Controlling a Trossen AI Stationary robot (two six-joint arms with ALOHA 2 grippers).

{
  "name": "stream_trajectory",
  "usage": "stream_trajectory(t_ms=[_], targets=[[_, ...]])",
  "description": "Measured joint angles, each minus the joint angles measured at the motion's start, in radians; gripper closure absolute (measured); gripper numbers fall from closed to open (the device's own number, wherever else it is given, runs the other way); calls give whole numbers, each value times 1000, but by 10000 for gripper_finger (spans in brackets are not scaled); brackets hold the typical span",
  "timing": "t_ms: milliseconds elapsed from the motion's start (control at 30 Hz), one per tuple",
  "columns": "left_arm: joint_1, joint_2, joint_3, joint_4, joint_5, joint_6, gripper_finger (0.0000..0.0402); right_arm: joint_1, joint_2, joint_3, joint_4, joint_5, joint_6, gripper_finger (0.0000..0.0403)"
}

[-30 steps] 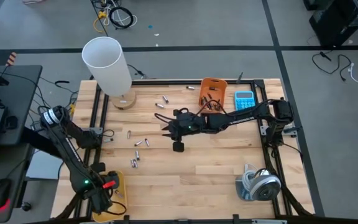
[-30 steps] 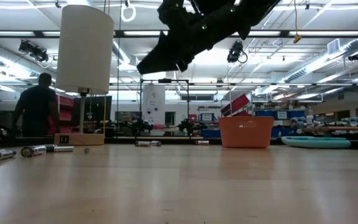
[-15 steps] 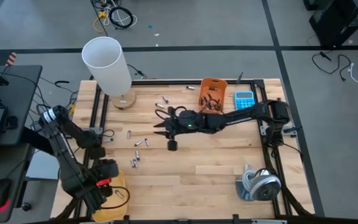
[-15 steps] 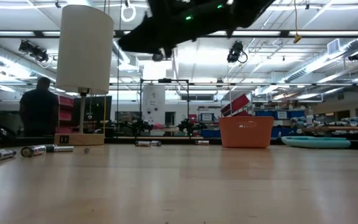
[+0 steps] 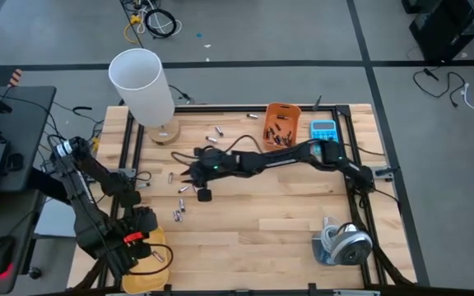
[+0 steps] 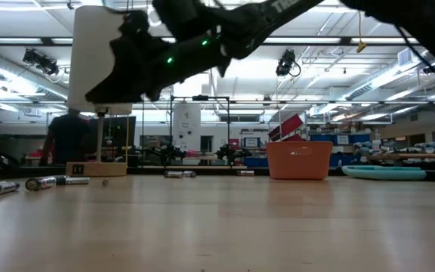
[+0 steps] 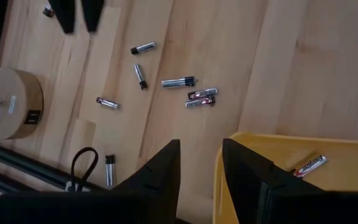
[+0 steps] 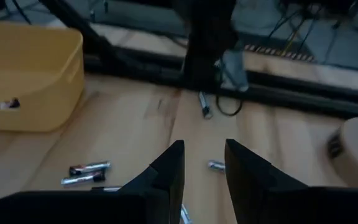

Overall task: Sort batteries
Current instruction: Put the silver battery into the yellow bin

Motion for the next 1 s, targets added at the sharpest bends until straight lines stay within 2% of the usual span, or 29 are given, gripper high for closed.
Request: stream_trajectory(t_ms=[233, 500, 700, 867, 1000], targets=[[0, 0, 0, 1, 7, 1, 280, -4, 143, 145, -146, -50, 3, 290], [0, 0, -1, 0, -2, 3, 280, -4, 264, 206, -136, -79, 10, 243], [0, 0, -1, -1, -13, 4, 280, -14, 278, 209, -150, -64, 55, 215], [0, 0, -1, 0, -32, 4, 280, -21, 279, 209, -178, -63, 49, 215], [0, 0, -1, 0, -44, 4, 280, -24, 279, 209, -178, -62, 52, 235]])
